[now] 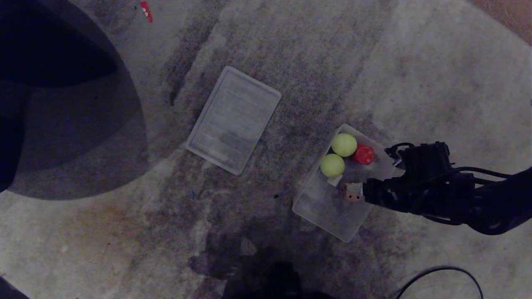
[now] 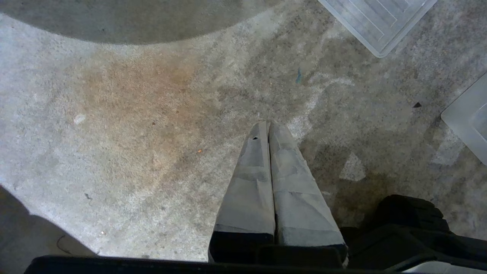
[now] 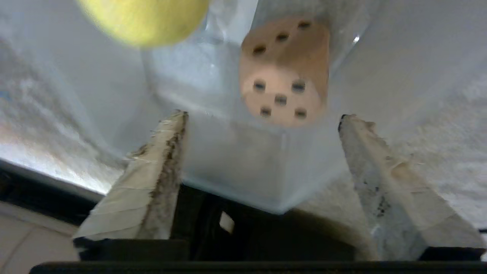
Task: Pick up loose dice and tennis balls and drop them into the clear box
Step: Put the toys in the box, then pick up toys out of the box
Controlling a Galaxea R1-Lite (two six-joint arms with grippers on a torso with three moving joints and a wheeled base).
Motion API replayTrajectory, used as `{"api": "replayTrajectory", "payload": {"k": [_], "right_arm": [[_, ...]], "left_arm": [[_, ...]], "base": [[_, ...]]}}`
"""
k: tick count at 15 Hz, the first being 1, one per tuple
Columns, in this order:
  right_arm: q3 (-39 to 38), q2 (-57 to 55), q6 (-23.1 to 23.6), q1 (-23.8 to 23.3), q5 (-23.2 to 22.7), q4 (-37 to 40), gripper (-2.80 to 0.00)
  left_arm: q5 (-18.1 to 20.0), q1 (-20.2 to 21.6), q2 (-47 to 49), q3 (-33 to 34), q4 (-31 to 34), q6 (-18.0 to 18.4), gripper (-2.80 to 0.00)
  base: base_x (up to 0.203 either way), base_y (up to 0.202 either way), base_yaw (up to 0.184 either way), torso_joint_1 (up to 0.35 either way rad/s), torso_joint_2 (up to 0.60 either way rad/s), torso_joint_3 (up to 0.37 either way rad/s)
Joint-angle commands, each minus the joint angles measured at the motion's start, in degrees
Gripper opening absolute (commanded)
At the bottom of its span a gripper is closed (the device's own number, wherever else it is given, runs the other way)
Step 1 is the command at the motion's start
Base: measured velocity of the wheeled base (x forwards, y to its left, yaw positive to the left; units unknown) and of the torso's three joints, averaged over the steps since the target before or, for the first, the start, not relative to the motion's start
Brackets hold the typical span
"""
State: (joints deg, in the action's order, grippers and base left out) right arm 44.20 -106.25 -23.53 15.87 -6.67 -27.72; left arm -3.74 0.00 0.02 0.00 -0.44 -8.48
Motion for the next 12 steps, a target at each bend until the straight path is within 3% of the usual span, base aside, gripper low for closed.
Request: {"api": "replayTrajectory", "payload": {"k": [1, 2, 3, 8, 12], "right_arm": [[-3.74, 6.88, 0.42, -0.06, -0.02, -0.16, 0.00], [-6.48, 10.67, 0.64, -0.21, -0.02, -0.19, 0.00], [-9.85, 14.51, 0.95, -0.55, -0.05, -0.21, -2.80], [-28.63, 30.48, 9.49, -0.91, 0.06, -0.52, -2.80], [-36.42, 45.59, 10.00, -0.98, -0.19, 0.43, -2.80]], "left_arm": [[-0.11, 0.00, -0.02, 0.00, 0.00, -0.12, -2.80], [-0.04, 0.00, -0.10, 0.00, -0.02, -0.08, -2.80], [-0.04, 0.00, -0.02, 0.00, 0.00, -0.13, -2.80], [-0.05, 0.00, -0.11, 0.00, -0.01, -0.13, -2.80], [-0.04, 0.00, -0.02, 0.00, 0.00, -0.04, -2.80]], "base": [[0.000, 0.000, 0.000, 0.000, 0.00, 0.000], [0.000, 0.000, 0.000, 0.000, 0.00, 0.000], [0.000, 0.000, 0.000, 0.000, 0.00, 0.000], [0.000, 0.000, 0.000, 0.000, 0.00, 0.000], [0.000, 0.000, 0.000, 0.000, 0.00, 0.000]]}}
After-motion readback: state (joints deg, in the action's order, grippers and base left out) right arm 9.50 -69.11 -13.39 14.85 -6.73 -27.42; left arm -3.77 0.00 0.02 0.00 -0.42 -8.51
